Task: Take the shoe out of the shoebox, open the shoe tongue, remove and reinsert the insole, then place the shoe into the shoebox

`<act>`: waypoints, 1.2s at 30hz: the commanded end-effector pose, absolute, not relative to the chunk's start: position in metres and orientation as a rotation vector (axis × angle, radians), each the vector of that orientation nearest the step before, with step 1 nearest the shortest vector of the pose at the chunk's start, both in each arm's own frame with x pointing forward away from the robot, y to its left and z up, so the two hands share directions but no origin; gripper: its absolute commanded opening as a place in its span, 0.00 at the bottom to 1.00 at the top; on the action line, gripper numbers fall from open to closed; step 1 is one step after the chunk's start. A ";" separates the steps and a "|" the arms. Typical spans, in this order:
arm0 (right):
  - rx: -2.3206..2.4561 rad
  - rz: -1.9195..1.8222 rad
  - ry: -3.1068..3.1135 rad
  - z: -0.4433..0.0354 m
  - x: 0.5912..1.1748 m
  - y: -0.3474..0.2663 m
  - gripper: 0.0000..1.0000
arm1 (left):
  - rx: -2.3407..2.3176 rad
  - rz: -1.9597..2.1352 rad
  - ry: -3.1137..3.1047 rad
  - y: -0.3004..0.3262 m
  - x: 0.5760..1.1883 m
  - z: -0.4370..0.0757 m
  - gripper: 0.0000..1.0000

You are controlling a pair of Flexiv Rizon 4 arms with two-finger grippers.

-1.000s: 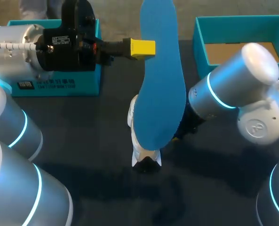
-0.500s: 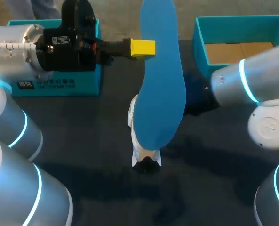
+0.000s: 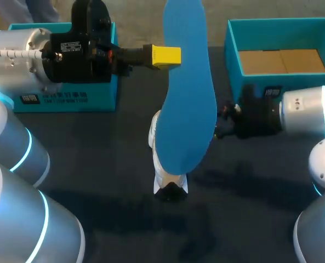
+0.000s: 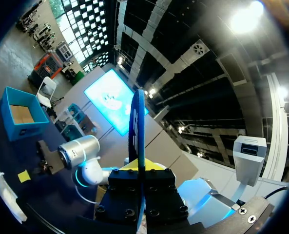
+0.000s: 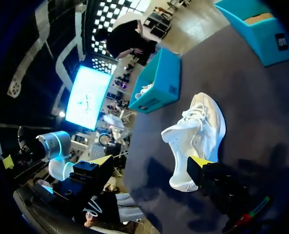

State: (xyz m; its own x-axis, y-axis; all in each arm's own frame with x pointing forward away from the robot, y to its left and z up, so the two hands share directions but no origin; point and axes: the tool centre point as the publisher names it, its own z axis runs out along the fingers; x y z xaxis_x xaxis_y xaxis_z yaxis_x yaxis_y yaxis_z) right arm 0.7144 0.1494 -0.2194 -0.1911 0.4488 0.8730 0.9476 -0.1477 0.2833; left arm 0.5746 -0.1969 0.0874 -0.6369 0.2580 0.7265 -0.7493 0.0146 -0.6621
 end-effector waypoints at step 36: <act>-1.466 -1.381 -1.397 -0.117 0.727 0.134 1.00 | 0.393 1.853 -1.755 -0.187 0.590 0.070 0.00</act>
